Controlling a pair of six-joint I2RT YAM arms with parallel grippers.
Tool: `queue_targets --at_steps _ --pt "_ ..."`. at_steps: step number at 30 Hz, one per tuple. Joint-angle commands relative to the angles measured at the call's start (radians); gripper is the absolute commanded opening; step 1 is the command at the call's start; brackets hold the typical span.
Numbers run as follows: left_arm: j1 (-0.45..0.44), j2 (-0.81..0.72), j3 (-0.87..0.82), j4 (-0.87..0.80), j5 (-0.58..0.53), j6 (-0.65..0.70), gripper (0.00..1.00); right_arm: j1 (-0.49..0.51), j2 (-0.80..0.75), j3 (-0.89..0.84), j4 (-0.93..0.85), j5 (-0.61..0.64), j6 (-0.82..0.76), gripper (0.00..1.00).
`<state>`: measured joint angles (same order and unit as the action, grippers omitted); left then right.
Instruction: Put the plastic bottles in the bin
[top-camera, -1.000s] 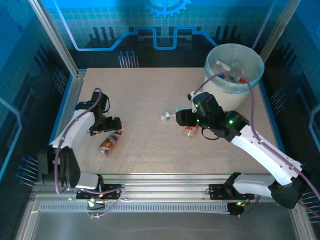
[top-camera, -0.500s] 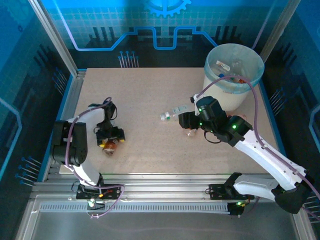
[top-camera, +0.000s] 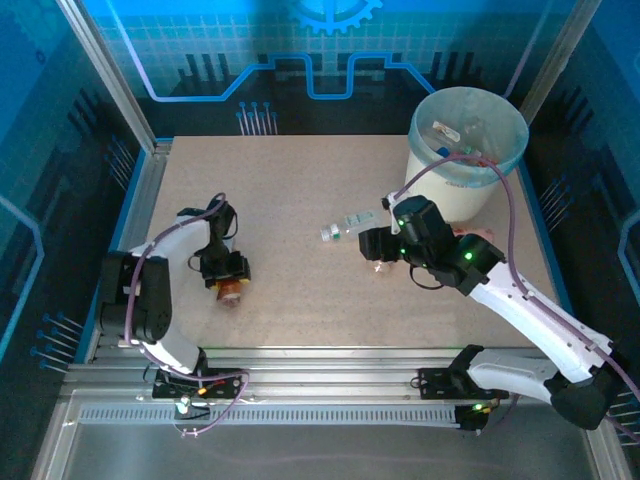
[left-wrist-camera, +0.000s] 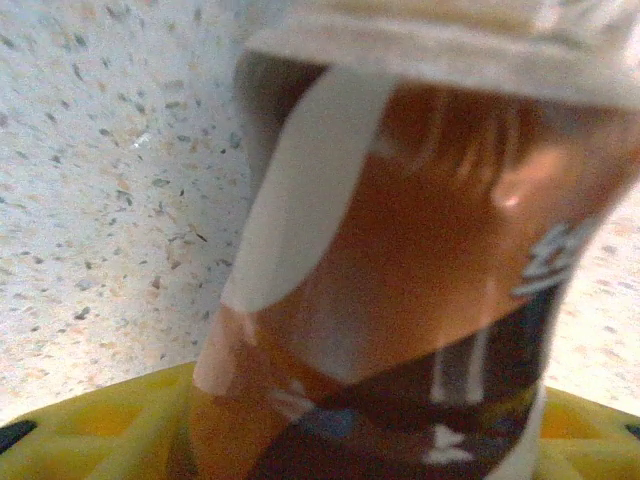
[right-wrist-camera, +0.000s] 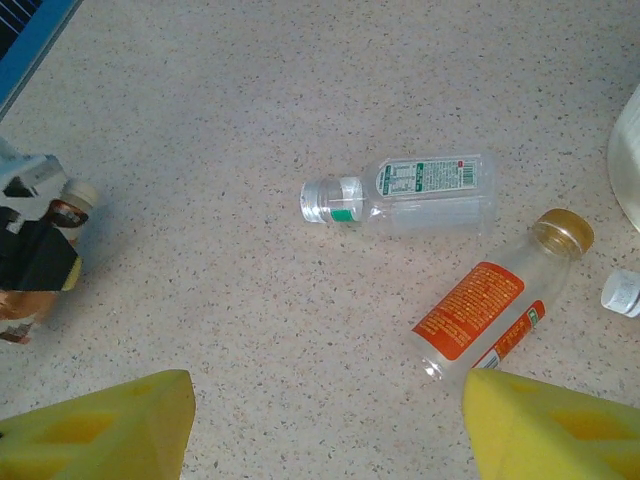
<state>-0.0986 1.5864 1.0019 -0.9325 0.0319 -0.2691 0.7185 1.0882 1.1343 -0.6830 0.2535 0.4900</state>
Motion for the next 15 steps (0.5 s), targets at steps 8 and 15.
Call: queue_targets --at_steps 8,15 --pt "-0.273 -0.270 0.306 -0.033 -0.032 0.079 0.56 0.001 0.003 0.150 -0.026 -0.150 0.036 0.71" --pt "-0.534 -0.442 0.308 0.290 0.079 0.129 0.50 0.095 -0.001 0.226 0.085 -0.276 0.050 0.71"
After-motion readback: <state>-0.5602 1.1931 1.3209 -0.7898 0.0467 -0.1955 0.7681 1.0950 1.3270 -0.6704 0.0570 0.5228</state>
